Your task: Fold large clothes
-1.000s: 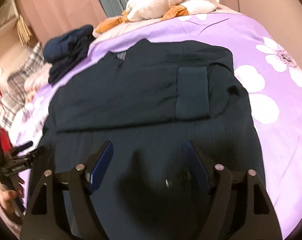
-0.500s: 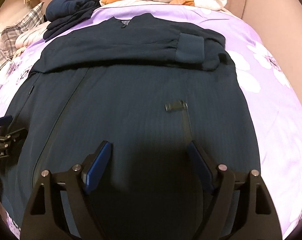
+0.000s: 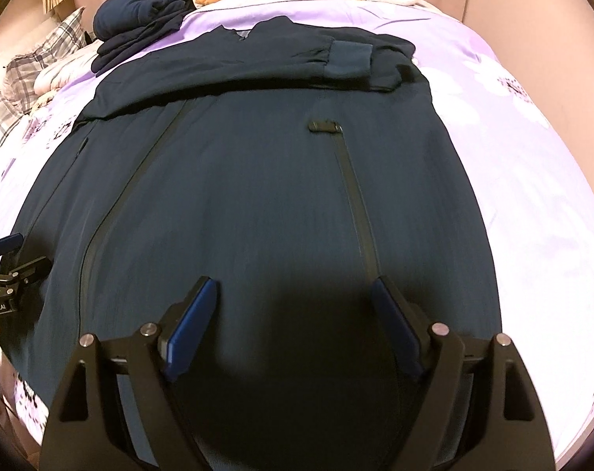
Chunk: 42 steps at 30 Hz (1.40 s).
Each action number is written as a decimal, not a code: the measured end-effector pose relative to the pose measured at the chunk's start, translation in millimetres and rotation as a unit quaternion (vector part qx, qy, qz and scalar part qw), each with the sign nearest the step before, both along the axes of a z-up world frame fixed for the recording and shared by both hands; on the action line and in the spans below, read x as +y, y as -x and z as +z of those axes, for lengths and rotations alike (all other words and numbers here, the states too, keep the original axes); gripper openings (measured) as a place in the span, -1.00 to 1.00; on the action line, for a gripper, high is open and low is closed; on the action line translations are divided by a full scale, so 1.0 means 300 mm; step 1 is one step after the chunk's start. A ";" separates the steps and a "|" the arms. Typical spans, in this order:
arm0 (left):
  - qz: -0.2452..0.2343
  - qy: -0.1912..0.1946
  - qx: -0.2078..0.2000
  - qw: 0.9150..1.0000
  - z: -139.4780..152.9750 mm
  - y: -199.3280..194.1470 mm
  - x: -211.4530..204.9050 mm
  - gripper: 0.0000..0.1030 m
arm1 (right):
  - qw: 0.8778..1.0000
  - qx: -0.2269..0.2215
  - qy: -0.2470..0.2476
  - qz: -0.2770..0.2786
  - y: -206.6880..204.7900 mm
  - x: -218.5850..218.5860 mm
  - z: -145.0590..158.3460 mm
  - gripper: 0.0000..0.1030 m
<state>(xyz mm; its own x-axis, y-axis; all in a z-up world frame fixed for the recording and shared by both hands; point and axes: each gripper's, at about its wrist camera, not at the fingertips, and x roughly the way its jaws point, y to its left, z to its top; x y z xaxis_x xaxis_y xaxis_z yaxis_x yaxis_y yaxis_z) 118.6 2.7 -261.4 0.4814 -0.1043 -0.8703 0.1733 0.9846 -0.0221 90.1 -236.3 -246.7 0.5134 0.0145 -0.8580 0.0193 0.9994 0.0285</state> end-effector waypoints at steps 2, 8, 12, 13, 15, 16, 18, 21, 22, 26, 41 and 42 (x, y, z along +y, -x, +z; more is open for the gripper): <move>0.002 0.002 0.002 1.000 -0.002 0.023 0.004 0.90 | 1.000 0.001 -0.002 0.001 0.023 -0.003 -0.001 0.59; 0.003 0.004 0.003 1.000 0.002 0.091 0.003 0.90 | 1.000 0.004 0.000 0.003 0.077 -0.003 -0.001 0.59; 0.002 -0.002 0.002 1.000 0.004 0.123 0.003 0.90 | 1.000 0.006 -0.001 0.004 0.105 -0.007 0.001 0.59; 0.002 -0.004 0.002 1.000 0.004 0.129 0.004 0.90 | 1.000 0.007 -0.003 0.004 0.108 -0.010 0.002 0.60; 0.003 -0.004 0.003 1.000 0.005 0.140 0.008 0.90 | 1.000 0.008 -0.003 0.005 0.120 -0.011 0.002 0.59; 0.005 -0.004 0.003 1.000 0.007 0.146 0.011 0.90 | 1.000 0.009 -0.003 0.006 0.127 -0.012 0.002 0.59; 0.007 -0.004 0.003 1.000 0.009 0.155 0.016 0.90 | 1.000 0.011 -0.002 0.008 0.140 -0.012 0.003 0.59; 0.009 -0.001 0.005 1.000 0.012 0.172 0.025 0.90 | 1.000 0.014 -0.004 0.011 0.160 -0.014 0.002 0.59; 0.009 -0.001 0.005 1.000 0.015 0.178 0.027 0.90 | 1.000 0.014 -0.004 0.012 0.166 -0.014 0.003 0.59; 0.011 -0.006 0.004 1.000 0.027 0.195 0.046 0.90 | 1.000 0.012 -0.004 0.018 0.192 -0.017 0.009 0.59; 0.047 -0.033 -0.007 0.998 0.062 0.240 0.166 0.90 | 1.000 -0.007 -0.020 -0.015 0.271 -0.121 0.079 0.59; 0.051 -0.029 -0.007 0.998 0.063 0.240 0.173 0.90 | 0.999 -0.007 -0.030 -0.025 0.274 -0.143 0.080 0.59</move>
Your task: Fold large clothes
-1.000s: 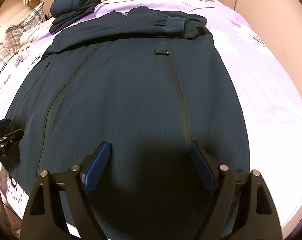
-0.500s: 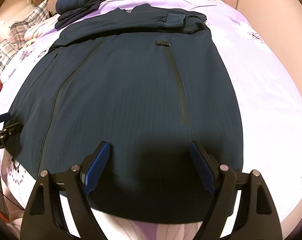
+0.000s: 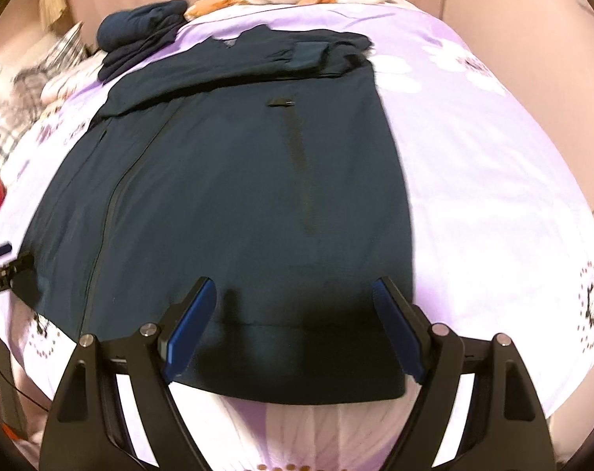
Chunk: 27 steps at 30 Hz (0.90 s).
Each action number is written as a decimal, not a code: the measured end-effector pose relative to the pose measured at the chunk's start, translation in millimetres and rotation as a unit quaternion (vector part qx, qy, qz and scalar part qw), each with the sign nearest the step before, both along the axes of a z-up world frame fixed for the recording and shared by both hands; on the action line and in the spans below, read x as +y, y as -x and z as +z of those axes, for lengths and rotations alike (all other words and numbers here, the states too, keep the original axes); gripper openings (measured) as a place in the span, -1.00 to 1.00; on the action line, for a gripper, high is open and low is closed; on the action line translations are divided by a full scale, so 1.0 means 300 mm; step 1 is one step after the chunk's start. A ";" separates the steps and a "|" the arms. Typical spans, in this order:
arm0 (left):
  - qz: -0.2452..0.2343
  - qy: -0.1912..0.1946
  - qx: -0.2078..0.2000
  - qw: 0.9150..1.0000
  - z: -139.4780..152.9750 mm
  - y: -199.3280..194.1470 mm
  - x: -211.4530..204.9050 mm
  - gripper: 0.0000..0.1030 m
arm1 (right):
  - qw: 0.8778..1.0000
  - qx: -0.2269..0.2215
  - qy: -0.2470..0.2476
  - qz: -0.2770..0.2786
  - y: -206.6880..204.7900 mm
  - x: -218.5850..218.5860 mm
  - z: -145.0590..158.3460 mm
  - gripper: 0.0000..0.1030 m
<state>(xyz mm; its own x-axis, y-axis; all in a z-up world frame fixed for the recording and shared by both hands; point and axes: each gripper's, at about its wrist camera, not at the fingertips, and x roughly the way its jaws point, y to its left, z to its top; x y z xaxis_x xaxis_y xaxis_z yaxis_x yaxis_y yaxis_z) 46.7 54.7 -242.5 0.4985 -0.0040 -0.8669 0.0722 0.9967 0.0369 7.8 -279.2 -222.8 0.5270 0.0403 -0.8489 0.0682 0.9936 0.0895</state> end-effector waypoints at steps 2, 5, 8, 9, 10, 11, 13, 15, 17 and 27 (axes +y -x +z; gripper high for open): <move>0.008 0.012 0.004 1.000 0.000 -0.003 0.019 0.90 | 1.000 -0.003 -0.023 -0.016 0.003 -0.038 0.002 0.59; 0.026 0.056 0.016 0.998 -0.005 -0.017 0.071 0.90 | 0.997 -0.006 -0.051 -0.050 0.013 -0.094 0.000 0.59; 0.046 0.115 0.024 0.992 -0.004 -0.021 0.133 0.90 | 0.992 -0.005 -0.094 -0.086 0.031 -0.150 -0.015 0.59; 0.049 0.129 0.025 0.990 -0.003 -0.023 0.147 0.90 | 0.989 -0.004 -0.113 -0.097 0.039 -0.172 -0.023 0.59; 0.051 0.143 0.027 0.988 -0.002 -0.026 0.160 0.90 | 0.987 -0.003 -0.123 -0.103 0.045 -0.184 -0.029 0.59; 0.050 0.166 0.030 0.984 -0.003 -0.027 0.179 0.90 | 0.984 -0.002 -0.136 -0.111 0.056 -0.198 -0.037 0.59; 0.046 0.209 0.040 0.976 -0.008 -0.032 0.198 0.90 | 0.980 0.002 -0.156 -0.123 0.074 -0.219 -0.053 0.59; 0.045 0.252 0.050 0.965 -0.018 -0.031 0.214 0.90 | 0.976 0.005 -0.178 -0.127 0.086 -0.234 -0.064 0.59; 0.039 0.295 0.060 0.953 -0.031 -0.034 0.221 0.90 | 0.973 0.006 -0.192 -0.127 0.097 -0.237 -0.068 0.59; -0.012 0.347 0.072 0.935 -0.035 -0.076 0.174 0.93 | 0.973 0.023 -0.214 -0.088 0.035 -0.223 -0.091 0.62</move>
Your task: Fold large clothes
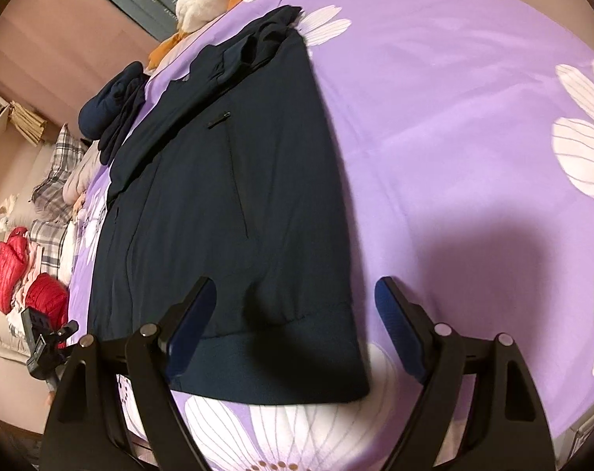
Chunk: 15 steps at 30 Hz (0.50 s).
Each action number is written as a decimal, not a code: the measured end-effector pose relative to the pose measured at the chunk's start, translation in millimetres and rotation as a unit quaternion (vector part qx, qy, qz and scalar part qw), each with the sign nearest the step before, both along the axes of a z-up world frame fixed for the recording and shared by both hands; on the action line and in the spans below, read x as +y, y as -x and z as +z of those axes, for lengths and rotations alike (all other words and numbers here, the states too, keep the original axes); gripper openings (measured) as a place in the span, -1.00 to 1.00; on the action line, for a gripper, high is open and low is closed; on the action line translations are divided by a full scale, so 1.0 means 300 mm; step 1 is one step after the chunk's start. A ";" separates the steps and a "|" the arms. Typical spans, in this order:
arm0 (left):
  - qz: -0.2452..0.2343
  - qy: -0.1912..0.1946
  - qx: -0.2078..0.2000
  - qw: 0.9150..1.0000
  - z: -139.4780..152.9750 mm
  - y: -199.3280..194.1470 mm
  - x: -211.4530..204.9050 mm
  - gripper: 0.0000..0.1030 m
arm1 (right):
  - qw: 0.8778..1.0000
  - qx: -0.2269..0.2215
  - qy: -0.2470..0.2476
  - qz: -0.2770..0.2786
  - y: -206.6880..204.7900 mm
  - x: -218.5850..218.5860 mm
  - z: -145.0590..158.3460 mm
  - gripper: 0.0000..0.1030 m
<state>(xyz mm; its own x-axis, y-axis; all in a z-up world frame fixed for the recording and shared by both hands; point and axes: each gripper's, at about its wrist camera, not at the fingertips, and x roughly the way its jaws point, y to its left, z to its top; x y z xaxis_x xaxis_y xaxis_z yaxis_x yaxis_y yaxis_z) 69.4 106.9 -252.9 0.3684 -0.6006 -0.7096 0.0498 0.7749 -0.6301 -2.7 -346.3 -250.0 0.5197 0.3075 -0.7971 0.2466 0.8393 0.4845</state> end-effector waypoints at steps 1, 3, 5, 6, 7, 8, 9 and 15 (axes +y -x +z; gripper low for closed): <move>-0.001 0.010 0.000 1.000 0.000 -0.009 0.002 0.93 | 1.000 -0.001 -0.004 0.003 -0.020 -0.004 -0.004 0.62; -0.003 0.028 0.002 1.000 -0.002 -0.029 0.008 0.93 | 1.000 -0.002 -0.012 0.007 -0.049 -0.012 -0.008 0.62; -0.003 0.043 0.008 0.999 -0.009 -0.048 0.015 0.93 | 1.000 -0.003 -0.021 0.014 -0.086 -0.009 -0.010 0.62; -0.002 0.050 0.012 0.999 -0.013 -0.058 0.018 0.93 | 1.000 -0.004 -0.024 0.017 -0.103 -0.005 -0.012 0.62; -0.001 0.058 0.013 0.998 -0.014 -0.068 0.019 0.93 | 0.999 -0.004 -0.026 0.019 -0.113 -0.001 -0.013 0.62; -0.003 0.064 0.015 0.998 -0.014 -0.076 0.020 0.94 | 0.999 -0.004 -0.028 0.021 -0.127 0.002 -0.015 0.62; -0.004 0.072 0.018 0.997 -0.016 -0.089 0.018 0.94 | 0.999 -0.006 -0.030 0.023 -0.144 0.006 -0.018 0.62; -0.017 0.115 0.025 0.993 -0.021 -0.115 0.038 0.94 | 0.998 -0.015 -0.055 0.027 -0.206 -0.010 -0.027 0.62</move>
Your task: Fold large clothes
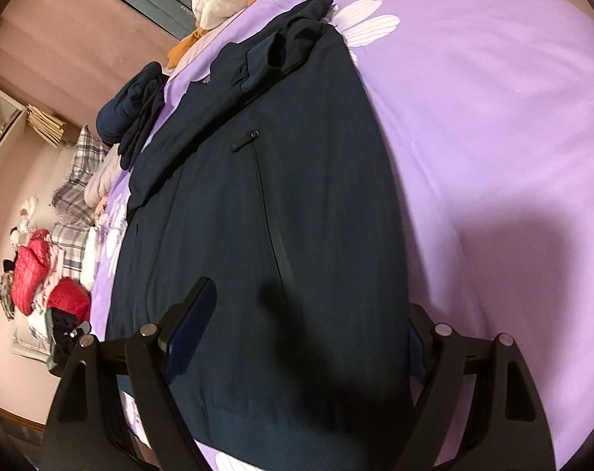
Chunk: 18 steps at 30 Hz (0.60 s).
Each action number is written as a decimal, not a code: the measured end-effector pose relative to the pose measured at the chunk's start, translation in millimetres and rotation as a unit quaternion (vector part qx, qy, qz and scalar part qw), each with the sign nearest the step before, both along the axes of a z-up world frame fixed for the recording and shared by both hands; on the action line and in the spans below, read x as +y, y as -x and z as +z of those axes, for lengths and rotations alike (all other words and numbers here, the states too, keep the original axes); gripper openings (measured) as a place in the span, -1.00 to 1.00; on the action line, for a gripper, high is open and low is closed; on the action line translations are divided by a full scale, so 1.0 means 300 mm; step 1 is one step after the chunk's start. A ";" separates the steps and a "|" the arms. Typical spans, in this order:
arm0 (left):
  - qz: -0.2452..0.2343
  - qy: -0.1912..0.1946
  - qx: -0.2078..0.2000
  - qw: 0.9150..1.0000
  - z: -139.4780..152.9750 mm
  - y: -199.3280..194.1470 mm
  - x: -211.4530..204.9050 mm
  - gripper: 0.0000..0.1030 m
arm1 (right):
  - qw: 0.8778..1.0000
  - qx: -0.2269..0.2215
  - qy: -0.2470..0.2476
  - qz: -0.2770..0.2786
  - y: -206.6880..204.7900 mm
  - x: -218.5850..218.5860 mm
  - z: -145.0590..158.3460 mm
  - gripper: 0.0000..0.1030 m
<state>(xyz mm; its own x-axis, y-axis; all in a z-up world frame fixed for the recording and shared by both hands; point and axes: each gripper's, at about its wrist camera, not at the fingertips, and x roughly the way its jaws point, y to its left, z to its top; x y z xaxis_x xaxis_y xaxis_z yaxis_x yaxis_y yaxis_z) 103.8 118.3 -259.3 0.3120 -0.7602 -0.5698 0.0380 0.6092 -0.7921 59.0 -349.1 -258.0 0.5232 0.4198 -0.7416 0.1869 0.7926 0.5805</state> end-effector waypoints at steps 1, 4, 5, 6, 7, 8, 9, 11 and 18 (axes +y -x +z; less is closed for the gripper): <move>-0.003 0.010 0.001 1.000 -0.001 -0.009 0.000 0.94 | 1.000 -0.001 -0.007 0.000 -0.009 -0.009 -0.001 0.62; -0.009 0.033 0.004 0.999 -0.006 -0.036 0.003 0.94 | 0.999 -0.001 -0.032 -0.003 -0.041 -0.022 -0.006 0.62; -0.007 0.044 0.005 0.999 -0.008 -0.045 0.006 0.94 | 0.999 -0.001 -0.039 -0.005 -0.050 -0.025 -0.010 0.62; -0.005 0.053 0.007 0.999 -0.010 -0.047 0.014 0.94 | 0.999 -0.001 -0.048 -0.007 -0.059 -0.027 -0.014 0.62; -0.002 0.062 0.010 0.998 -0.013 -0.050 0.017 0.94 | 0.999 0.000 -0.053 -0.008 -0.062 -0.028 -0.015 0.62; 0.001 0.068 0.012 0.998 -0.014 -0.051 0.020 0.94 | 0.998 0.000 -0.063 -0.010 -0.065 -0.029 -0.019 0.62; 0.001 0.070 0.011 0.997 -0.012 -0.046 0.022 0.94 | 0.998 0.001 -0.069 -0.010 -0.063 -0.030 -0.020 0.62; -0.003 0.072 0.010 0.997 -0.008 -0.032 0.025 0.94 | 0.997 0.001 -0.081 -0.003 -0.052 -0.030 -0.018 0.61; -0.012 0.064 0.018 0.998 0.000 0.038 0.037 0.94 | 0.994 0.017 -0.102 0.019 0.037 -0.022 -0.018 0.52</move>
